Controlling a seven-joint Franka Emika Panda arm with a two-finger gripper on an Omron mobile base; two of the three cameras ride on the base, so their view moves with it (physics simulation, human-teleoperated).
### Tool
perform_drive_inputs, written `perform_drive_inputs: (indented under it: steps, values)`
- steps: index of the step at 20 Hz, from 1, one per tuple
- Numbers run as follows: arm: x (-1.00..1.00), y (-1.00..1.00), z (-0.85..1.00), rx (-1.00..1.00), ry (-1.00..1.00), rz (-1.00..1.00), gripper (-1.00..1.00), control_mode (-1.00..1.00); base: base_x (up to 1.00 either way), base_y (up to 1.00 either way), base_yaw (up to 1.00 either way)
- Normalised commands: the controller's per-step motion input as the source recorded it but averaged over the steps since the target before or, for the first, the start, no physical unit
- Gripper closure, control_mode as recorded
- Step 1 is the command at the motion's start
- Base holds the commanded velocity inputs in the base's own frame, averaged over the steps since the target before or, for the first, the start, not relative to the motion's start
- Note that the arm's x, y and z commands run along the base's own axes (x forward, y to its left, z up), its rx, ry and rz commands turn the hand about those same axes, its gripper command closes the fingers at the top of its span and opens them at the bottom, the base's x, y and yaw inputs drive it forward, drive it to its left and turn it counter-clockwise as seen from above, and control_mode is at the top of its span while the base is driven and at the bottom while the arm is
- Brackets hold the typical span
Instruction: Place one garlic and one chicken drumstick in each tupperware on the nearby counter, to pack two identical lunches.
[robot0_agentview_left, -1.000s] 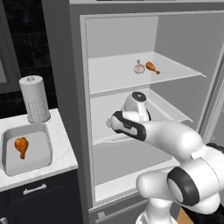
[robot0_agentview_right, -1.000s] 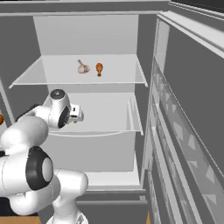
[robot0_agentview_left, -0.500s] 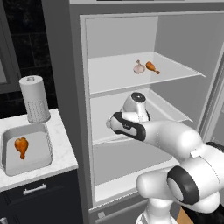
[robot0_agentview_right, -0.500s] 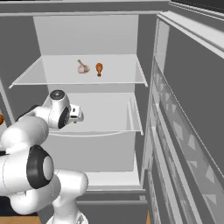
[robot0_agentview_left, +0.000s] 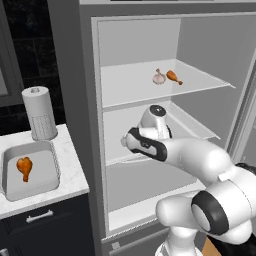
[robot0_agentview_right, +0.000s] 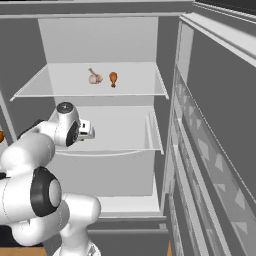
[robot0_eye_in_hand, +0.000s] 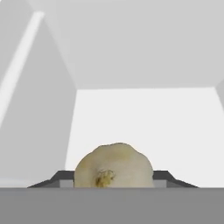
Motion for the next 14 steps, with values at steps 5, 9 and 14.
perform_drive_inputs:
  steps: [5, 9, 14]
  values:
    - [-0.97, -0.06, 0.28, 0.01, -0.13, 0.0, 1.0, -1.0, 0.0, 0.0, 0.0]
    - [-0.97, -0.38, 0.86, 0.02, -0.02, 0.0, 1.0, -1.0, 0.0, 0.0, 0.0]
    - [-0.69, -0.37, 1.0, 0.0, 0.11, 0.0, 1.0, -1.0, 0.0, 0.0, 0.0]
